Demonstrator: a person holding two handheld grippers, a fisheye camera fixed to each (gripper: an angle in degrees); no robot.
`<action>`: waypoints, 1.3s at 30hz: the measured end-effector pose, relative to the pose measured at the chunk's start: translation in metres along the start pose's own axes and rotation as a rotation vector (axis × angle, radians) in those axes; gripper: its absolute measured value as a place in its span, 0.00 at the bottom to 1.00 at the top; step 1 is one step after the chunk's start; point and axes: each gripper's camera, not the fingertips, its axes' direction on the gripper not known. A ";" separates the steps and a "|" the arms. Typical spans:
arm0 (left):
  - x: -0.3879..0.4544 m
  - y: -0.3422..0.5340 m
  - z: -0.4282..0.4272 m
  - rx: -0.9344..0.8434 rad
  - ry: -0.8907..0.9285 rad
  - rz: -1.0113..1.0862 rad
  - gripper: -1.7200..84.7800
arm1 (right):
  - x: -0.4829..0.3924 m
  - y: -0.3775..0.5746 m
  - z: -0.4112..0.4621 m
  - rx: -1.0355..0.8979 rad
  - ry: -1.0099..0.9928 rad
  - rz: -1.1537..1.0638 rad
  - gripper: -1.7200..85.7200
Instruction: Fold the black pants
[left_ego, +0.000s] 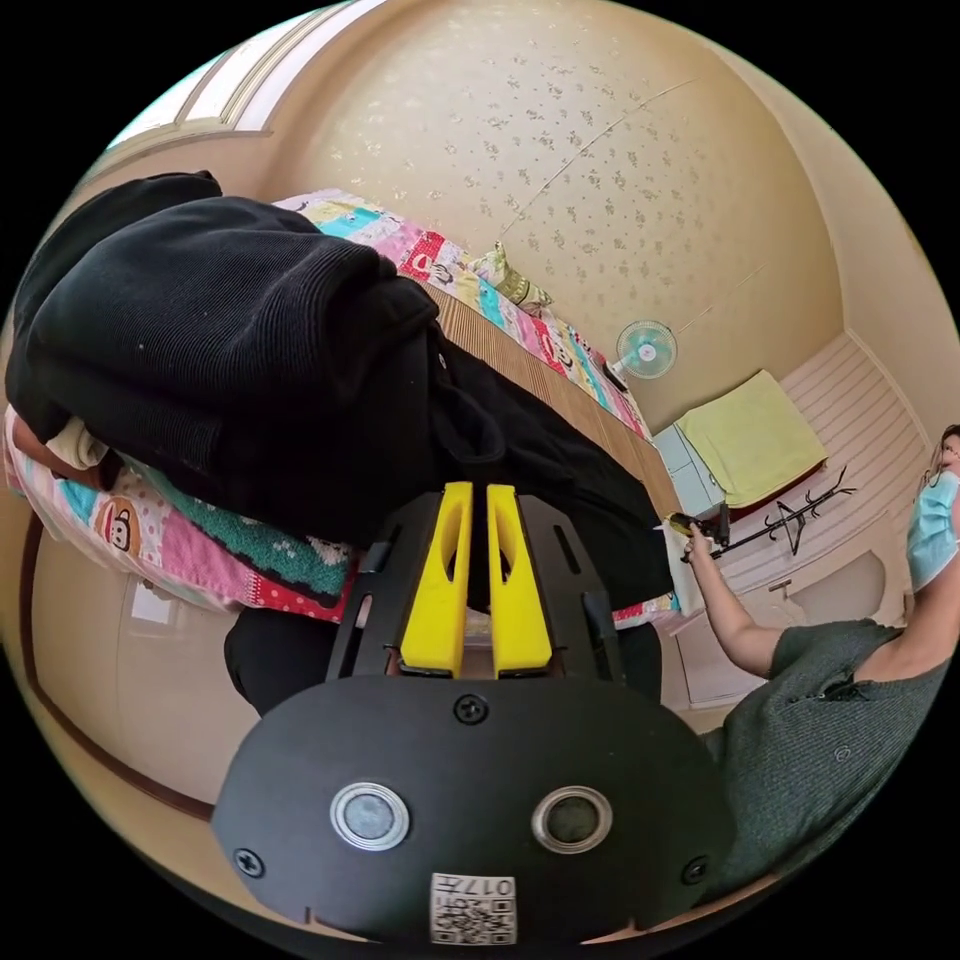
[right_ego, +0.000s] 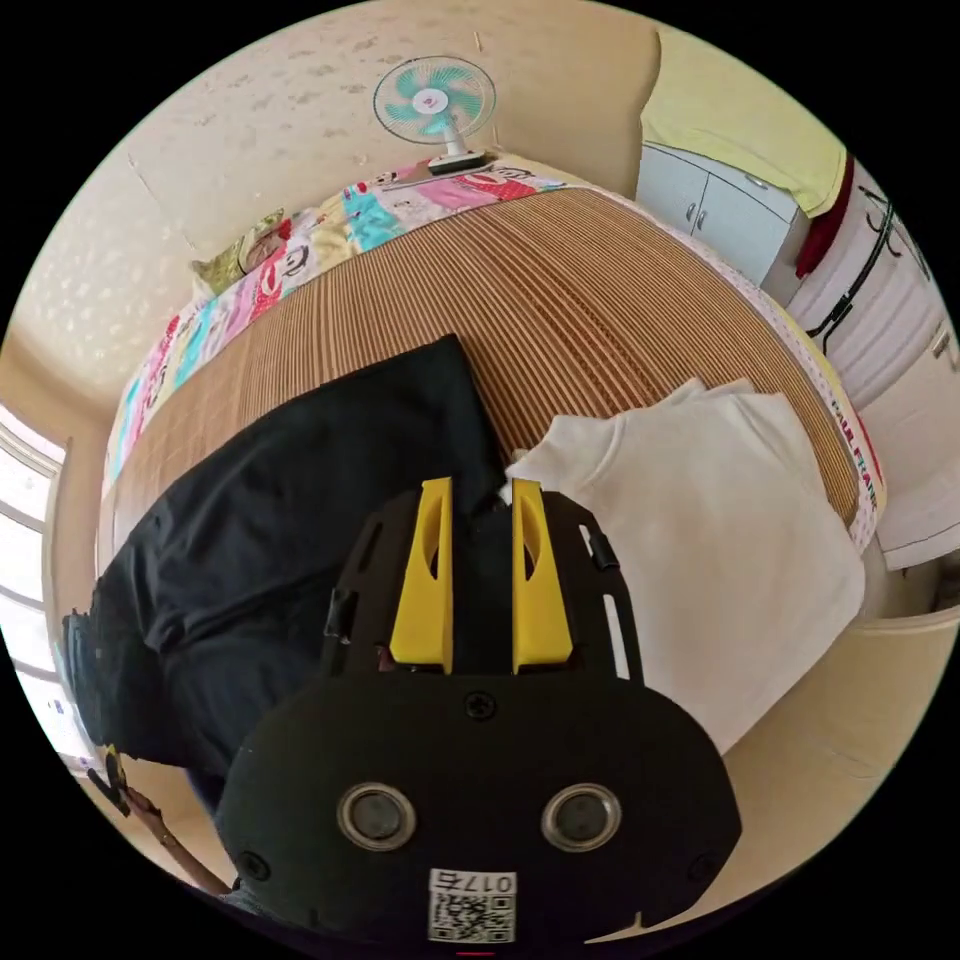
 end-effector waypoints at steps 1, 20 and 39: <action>-0.001 0.000 -0.001 0.004 0.007 -0.002 0.04 | 0.021 0.024 -0.020 0.002 -0.081 0.015 0.13; -0.074 -0.010 -0.020 0.109 0.367 -0.178 0.02 | 0.205 0.209 -0.121 -0.021 -0.499 0.486 0.07; -0.056 0.012 -0.056 0.146 0.577 -0.179 0.01 | 0.324 0.252 -0.386 0.636 -1.402 0.239 0.02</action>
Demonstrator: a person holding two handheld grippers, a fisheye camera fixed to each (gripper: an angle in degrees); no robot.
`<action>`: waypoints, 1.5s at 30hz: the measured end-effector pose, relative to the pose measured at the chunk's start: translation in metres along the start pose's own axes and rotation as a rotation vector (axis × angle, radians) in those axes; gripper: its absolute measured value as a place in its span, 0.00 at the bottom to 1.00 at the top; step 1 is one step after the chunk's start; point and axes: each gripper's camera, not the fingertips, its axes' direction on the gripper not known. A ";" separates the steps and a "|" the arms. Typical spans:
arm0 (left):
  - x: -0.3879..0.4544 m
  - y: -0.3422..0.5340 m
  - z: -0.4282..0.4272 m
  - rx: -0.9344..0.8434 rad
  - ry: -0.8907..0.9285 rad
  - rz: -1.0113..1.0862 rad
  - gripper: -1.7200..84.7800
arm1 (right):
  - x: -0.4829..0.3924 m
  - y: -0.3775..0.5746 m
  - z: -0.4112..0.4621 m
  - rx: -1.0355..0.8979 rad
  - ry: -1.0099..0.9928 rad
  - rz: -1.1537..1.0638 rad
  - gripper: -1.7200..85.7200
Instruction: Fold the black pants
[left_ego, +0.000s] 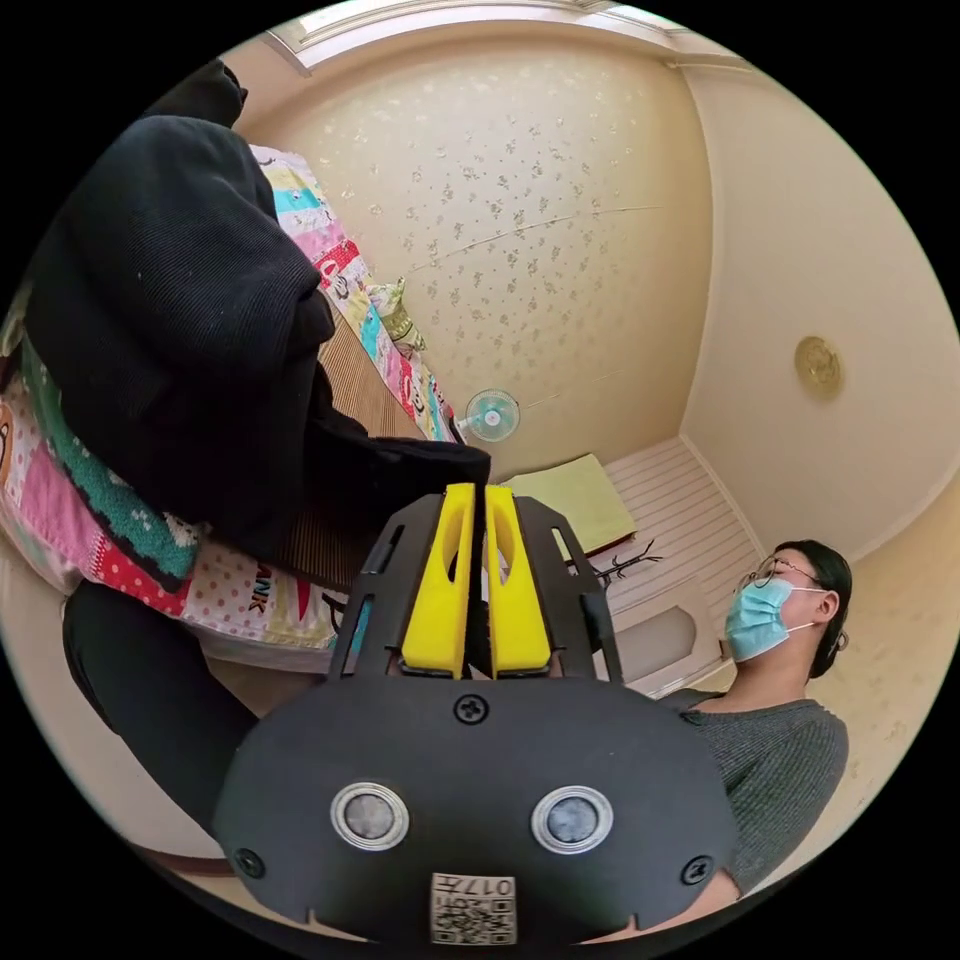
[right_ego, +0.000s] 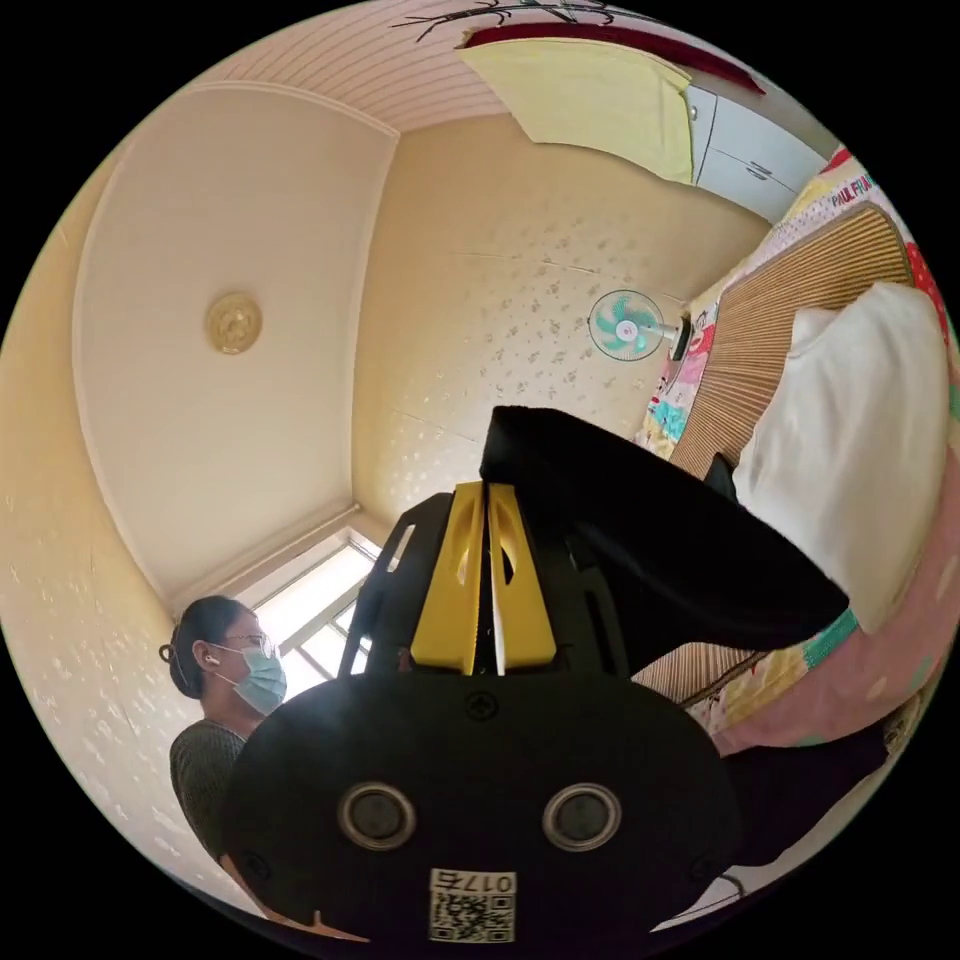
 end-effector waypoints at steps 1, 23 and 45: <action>0.002 0.001 0.001 0.012 -0.008 0.003 0.01 | -0.011 -0.008 0.000 0.022 0.025 -0.038 0.02; -0.051 -0.093 0.271 -0.168 -0.528 0.265 0.16 | 0.163 -0.041 0.411 -0.780 1.015 -0.097 0.13; -0.242 0.002 0.242 0.042 -0.472 -0.289 0.08 | 0.294 -0.019 0.365 -0.384 0.315 0.304 0.02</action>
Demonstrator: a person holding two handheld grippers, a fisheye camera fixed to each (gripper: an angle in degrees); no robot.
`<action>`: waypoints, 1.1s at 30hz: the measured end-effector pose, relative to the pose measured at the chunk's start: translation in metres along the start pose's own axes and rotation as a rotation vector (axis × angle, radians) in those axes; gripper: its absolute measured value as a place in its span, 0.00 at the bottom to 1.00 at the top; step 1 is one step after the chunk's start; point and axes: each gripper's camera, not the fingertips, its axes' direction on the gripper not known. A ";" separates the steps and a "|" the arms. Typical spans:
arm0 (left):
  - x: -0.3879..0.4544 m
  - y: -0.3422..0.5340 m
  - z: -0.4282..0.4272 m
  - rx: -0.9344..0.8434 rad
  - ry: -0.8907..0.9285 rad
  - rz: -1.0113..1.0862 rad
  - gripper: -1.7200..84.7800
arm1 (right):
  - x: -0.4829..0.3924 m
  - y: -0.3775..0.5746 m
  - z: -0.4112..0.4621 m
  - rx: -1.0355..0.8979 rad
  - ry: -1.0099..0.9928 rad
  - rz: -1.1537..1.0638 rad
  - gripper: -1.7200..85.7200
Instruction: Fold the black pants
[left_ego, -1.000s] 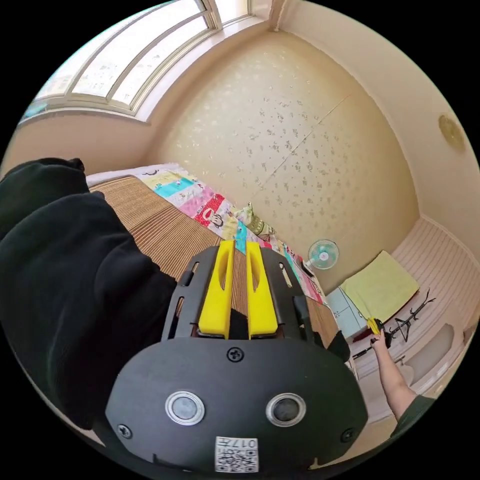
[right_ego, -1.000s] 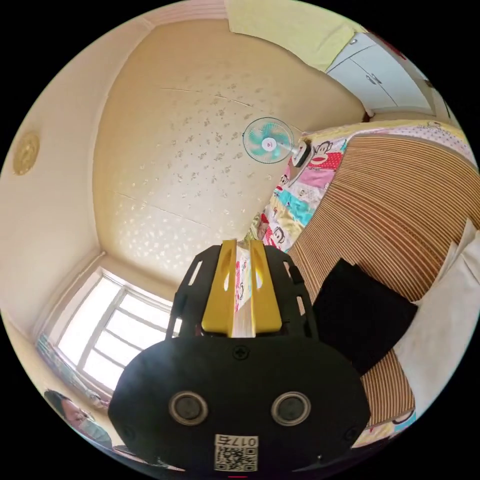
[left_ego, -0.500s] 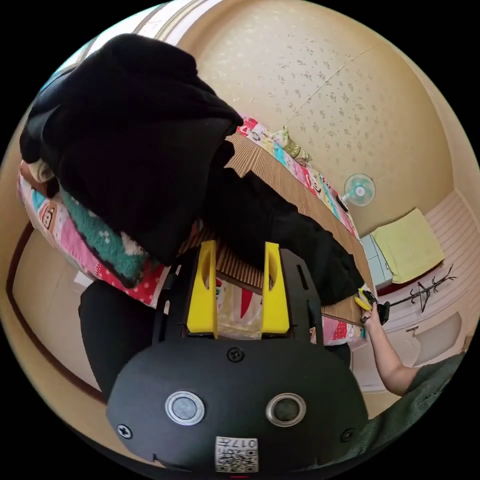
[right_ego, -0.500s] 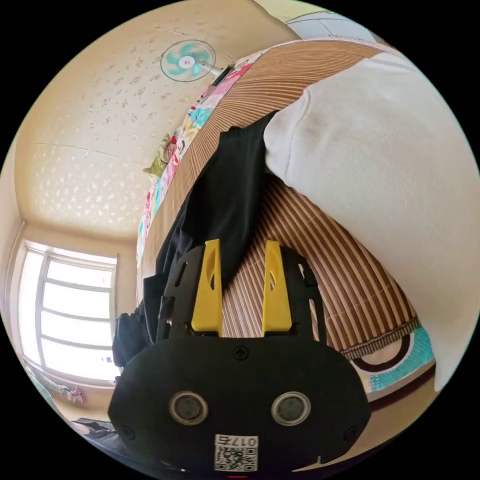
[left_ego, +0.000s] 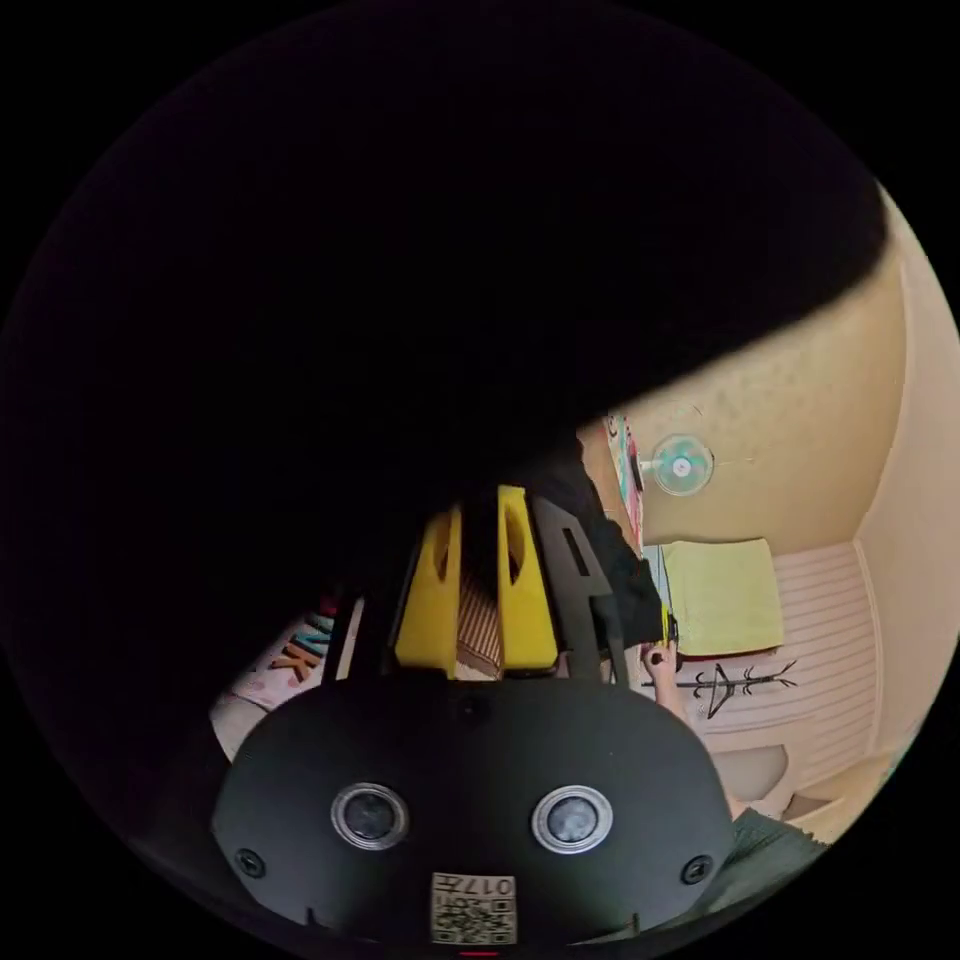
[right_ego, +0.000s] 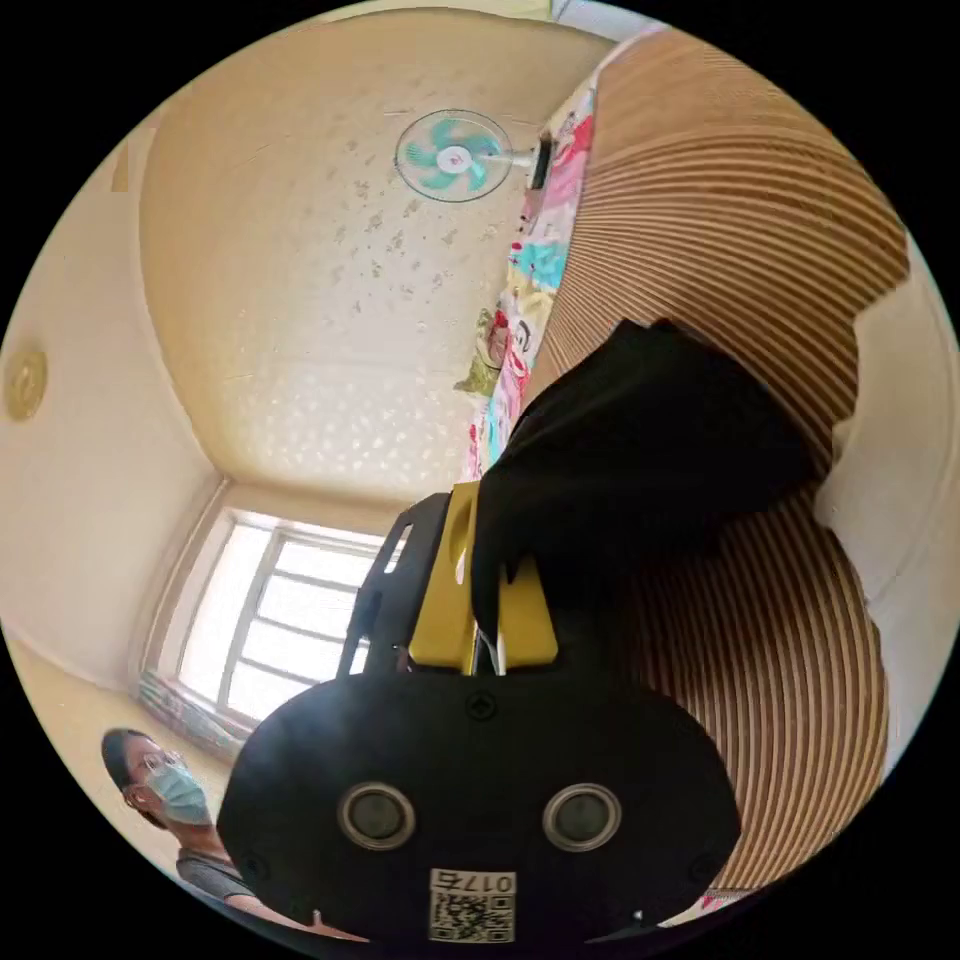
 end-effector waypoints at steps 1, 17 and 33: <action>0.001 0.001 -0.002 -0.020 0.007 0.016 0.08 | -0.042 0.002 -0.005 -0.035 0.028 -0.159 0.01; 0.000 0.083 -0.100 -0.105 -0.096 0.353 0.13 | 0.028 0.207 -0.230 0.071 0.898 0.046 0.13; 0.107 -0.004 0.117 -0.490 -0.282 0.746 0.05 | 0.074 0.322 -0.193 0.095 0.626 0.154 0.14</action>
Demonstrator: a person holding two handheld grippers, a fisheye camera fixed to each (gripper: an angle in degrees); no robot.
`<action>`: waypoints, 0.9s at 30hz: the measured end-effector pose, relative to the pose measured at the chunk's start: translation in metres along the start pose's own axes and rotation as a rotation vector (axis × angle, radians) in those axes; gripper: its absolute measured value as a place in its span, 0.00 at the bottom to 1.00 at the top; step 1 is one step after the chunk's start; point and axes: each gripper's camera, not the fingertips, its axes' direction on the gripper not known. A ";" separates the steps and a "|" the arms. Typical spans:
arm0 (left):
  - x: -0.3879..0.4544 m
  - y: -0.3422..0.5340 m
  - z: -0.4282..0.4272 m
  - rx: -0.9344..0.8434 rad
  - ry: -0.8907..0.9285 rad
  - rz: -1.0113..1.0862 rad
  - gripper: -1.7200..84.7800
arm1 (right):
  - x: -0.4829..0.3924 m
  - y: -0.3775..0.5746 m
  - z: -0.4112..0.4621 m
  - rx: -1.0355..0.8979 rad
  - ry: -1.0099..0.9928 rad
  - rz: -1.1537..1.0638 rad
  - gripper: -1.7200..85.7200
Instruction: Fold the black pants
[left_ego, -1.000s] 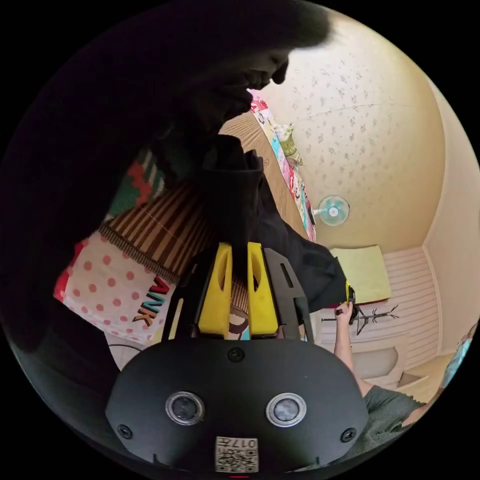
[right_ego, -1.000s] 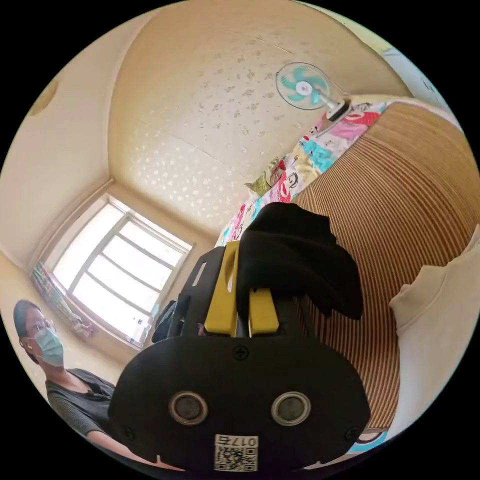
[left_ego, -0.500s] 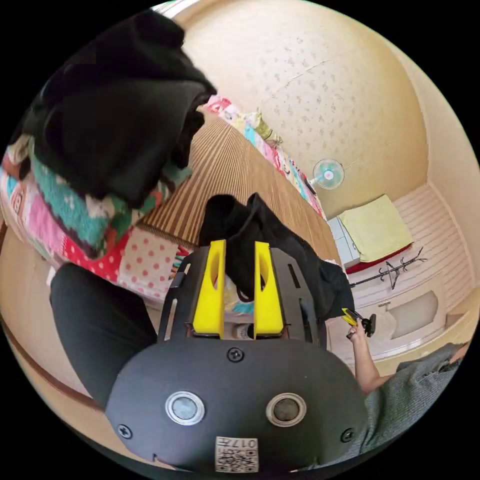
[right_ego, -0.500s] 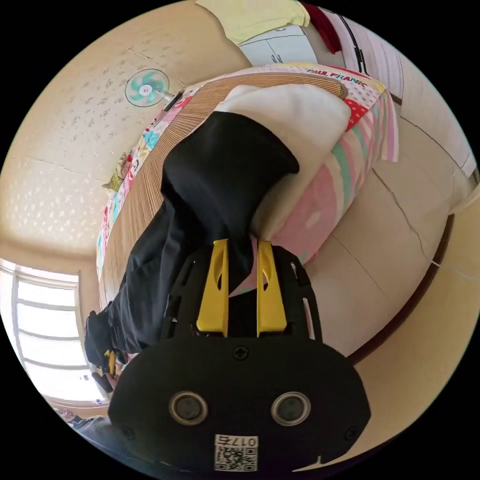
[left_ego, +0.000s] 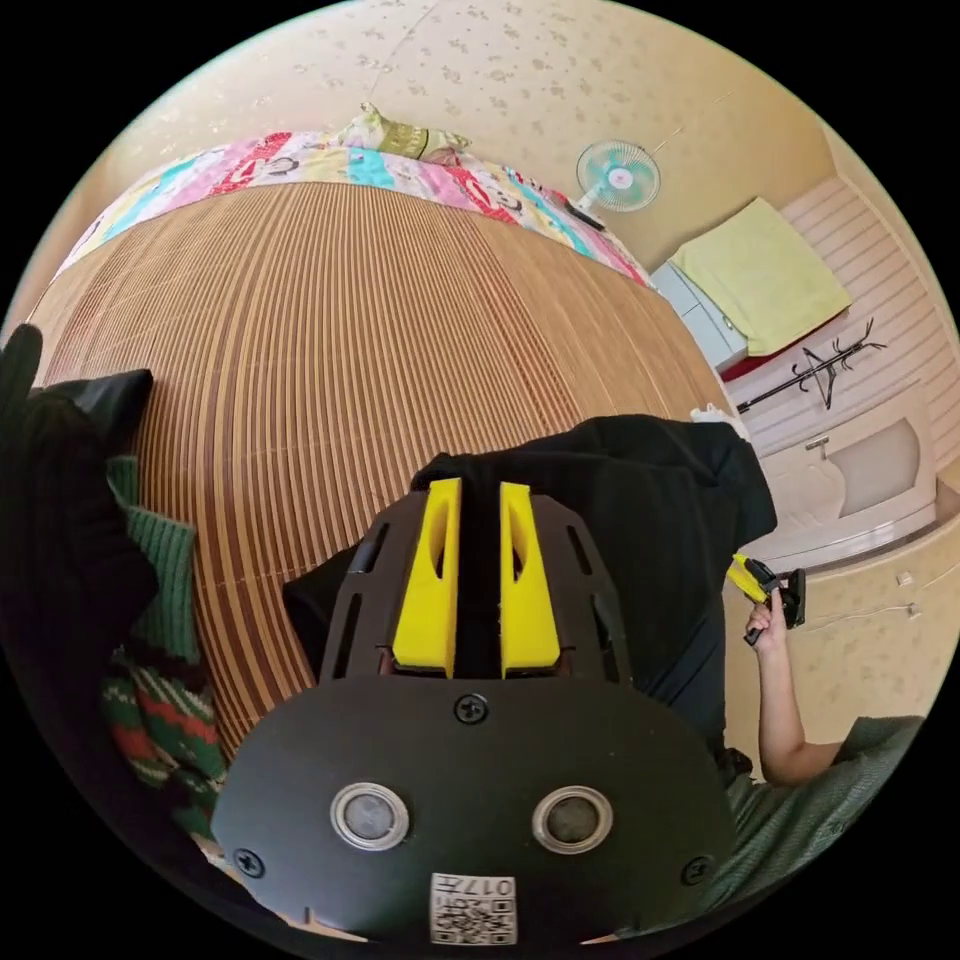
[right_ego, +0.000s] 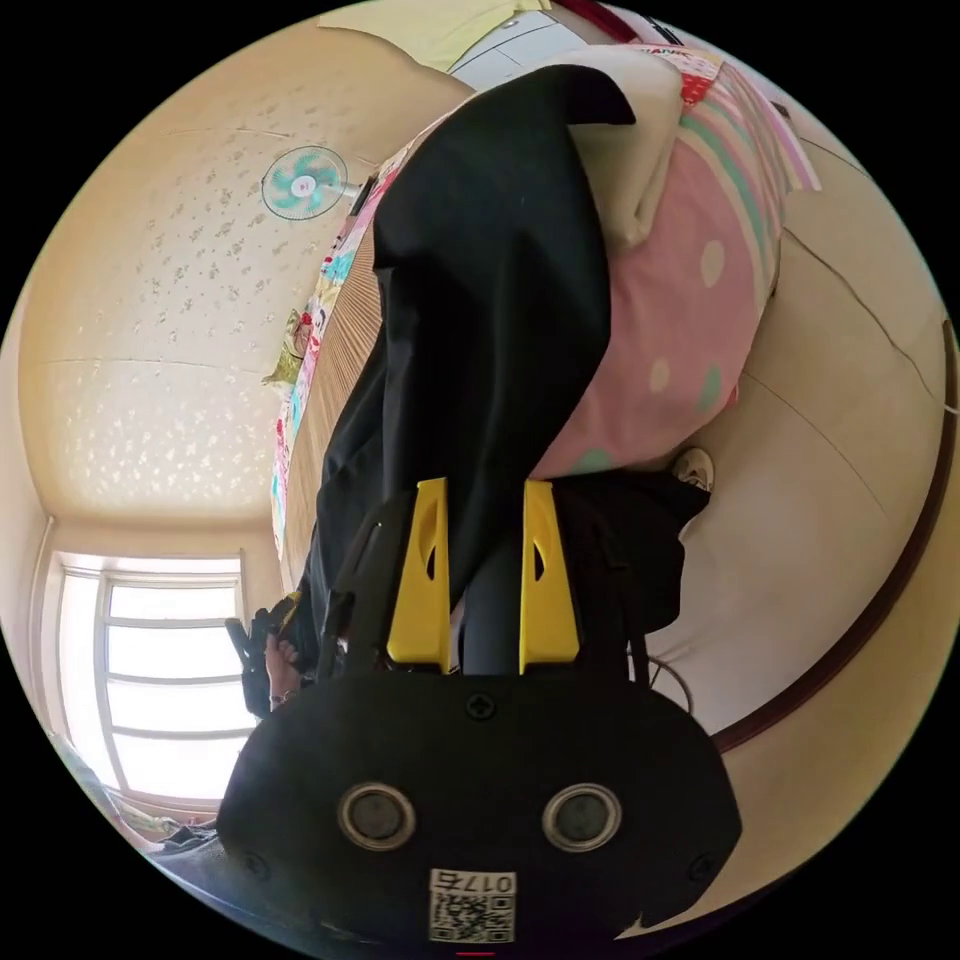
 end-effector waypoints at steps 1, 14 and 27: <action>-0.002 0.004 0.000 0.003 0.008 0.008 0.02 | 0.008 0.002 -0.008 0.008 -0.027 0.018 0.13; -0.079 0.141 -0.142 0.383 0.302 -0.098 0.11 | -0.017 0.000 -0.051 0.127 0.241 -0.184 0.12; -0.066 0.057 0.014 0.015 0.104 -0.009 0.15 | -0.019 0.026 -0.051 0.022 0.111 -0.251 0.10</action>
